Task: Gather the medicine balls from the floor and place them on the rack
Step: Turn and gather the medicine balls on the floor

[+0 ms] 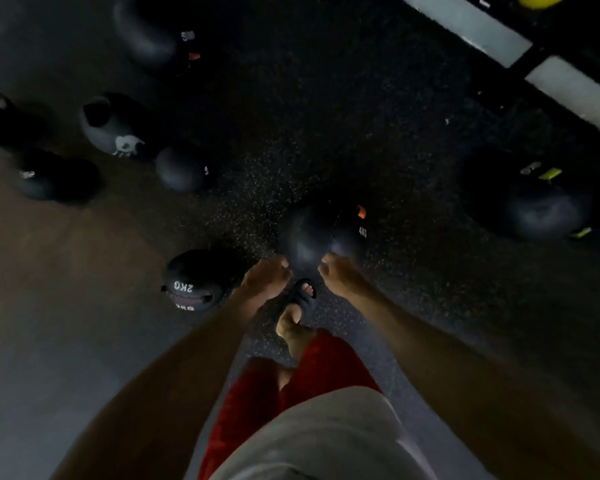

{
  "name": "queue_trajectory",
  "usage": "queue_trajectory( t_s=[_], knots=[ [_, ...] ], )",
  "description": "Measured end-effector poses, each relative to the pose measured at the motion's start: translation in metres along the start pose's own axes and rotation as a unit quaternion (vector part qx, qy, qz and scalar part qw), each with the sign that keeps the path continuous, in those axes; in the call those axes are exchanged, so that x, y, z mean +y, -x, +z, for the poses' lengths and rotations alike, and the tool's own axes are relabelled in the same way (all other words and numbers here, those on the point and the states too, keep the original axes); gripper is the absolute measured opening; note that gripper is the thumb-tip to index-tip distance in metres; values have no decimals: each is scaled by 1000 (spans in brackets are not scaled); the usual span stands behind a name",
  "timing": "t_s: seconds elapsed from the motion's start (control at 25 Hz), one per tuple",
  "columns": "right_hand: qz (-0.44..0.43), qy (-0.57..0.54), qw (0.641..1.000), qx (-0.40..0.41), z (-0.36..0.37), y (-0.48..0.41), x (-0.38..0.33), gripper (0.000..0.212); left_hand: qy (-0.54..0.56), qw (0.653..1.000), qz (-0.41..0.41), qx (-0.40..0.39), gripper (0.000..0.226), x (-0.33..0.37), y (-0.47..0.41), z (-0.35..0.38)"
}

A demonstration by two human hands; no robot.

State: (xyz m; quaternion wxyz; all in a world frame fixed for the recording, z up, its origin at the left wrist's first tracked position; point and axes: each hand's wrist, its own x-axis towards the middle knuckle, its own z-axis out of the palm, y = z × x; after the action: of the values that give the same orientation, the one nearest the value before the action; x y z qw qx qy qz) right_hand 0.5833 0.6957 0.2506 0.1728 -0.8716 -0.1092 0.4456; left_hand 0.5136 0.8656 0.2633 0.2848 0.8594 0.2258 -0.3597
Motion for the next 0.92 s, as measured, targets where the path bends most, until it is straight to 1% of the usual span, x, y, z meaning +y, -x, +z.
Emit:
queue_trajectory(
  t_s=[0.16, 0.36, 0.52, 0.68, 0.8, 0.92],
  knots=[
    [54, -63, 996, 33, 7, -26, -2, 28, -48, 997, 46, -37, 36, -6, -46, -20],
    [123, -107, 984, 71, 35, -61, 18, 28, -114, 984, 112, -82, 28, -8, -106, -18],
    [187, -182, 959, 107, 71, -98, 33, 27, -162, 966, 157, -123, 23, -22, -179, 13],
    [248, -238, 930, 130, 118, -142, 44, 25, -189, 952, 187, -153, 26, -39, -243, 43],
    [274, -273, 909, 157, 153, -181, 50, 31, -214, 944, 192, -158, 30, -54, -286, 55],
    [283, -280, 905, 150, 190, -218, 54, 51, -239, 935, 206, -159, 42, -72, -320, 70]
  ],
)
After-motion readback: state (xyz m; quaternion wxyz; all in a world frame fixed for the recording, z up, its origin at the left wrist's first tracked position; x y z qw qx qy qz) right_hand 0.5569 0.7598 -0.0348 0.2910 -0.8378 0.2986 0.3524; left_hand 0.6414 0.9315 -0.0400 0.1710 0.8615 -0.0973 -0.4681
